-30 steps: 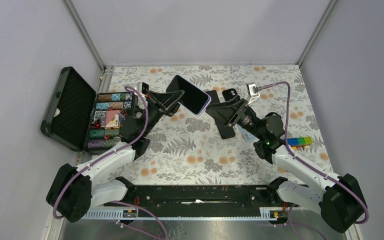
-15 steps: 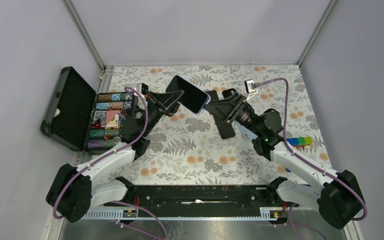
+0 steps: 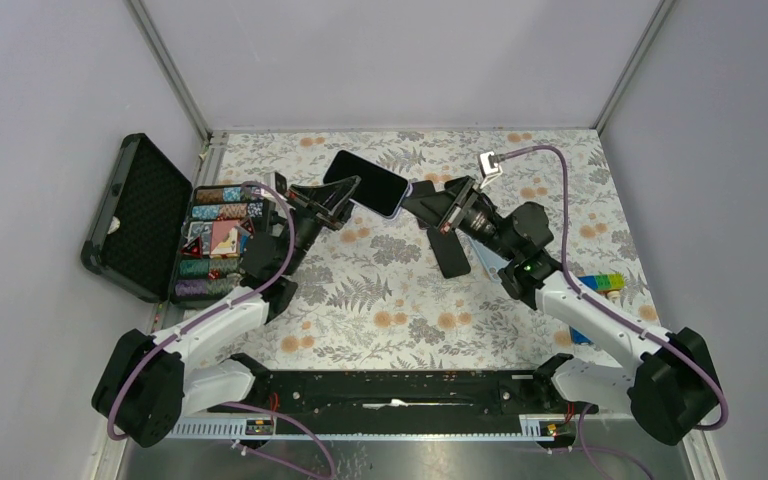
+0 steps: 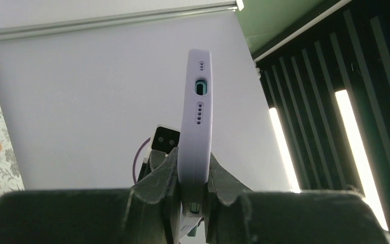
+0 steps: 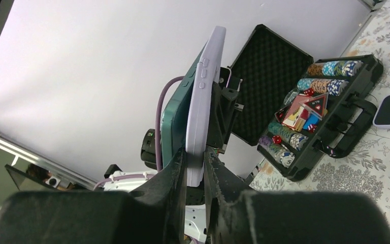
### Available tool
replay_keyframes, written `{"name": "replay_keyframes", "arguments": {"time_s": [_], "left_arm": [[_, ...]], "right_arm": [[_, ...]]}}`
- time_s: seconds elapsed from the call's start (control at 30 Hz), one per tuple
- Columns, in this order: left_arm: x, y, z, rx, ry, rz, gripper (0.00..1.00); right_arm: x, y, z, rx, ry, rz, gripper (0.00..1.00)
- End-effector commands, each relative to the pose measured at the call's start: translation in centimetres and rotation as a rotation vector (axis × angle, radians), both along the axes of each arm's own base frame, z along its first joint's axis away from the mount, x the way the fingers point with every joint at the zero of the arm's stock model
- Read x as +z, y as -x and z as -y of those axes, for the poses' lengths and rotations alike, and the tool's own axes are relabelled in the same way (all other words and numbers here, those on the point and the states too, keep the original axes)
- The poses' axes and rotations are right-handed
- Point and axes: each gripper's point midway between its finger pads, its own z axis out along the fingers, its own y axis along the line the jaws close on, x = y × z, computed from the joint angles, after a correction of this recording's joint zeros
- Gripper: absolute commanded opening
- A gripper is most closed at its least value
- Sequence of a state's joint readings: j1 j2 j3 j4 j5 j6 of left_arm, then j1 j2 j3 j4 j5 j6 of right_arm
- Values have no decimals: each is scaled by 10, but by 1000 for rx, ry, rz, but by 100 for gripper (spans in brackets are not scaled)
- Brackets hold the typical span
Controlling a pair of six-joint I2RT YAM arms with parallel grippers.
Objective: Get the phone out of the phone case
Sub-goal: Remove the phone case from the phone.
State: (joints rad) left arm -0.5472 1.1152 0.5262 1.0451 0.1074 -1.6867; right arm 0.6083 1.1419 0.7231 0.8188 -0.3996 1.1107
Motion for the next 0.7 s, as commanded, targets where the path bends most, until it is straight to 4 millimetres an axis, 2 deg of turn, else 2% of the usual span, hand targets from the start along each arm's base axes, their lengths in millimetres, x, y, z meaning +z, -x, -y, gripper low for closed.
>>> {"name": "replay_keyframes", "arguments": {"time_s": [0.0,0.13,0.3,0.4,0.43,0.57,0.6,0.67], "left_arm": [[60,53,0,-134,113,228,0],[53,51,0,-105,89,236,0],[34,44,5,-59,0,217,0],[27,43,7,-46,-39,216,0],[25,43,7,-42,-45,216,0],[19,40,6,-6,-80,215,0],[17,39,6,4,-99,213,3],[8,36,6,33,-158,211,19]], "right_arm": [[-46,-18,-14,-9,106,-165,21],[-46,-18,-19,16,89,-167,22],[-43,-17,-24,46,78,-160,33],[-47,-16,-26,58,94,-166,34],[-49,-16,-26,59,96,-168,31],[-50,-13,-24,59,79,-166,6],[-49,-12,-23,57,70,-167,0],[-49,-9,-19,49,55,-161,0]]}}
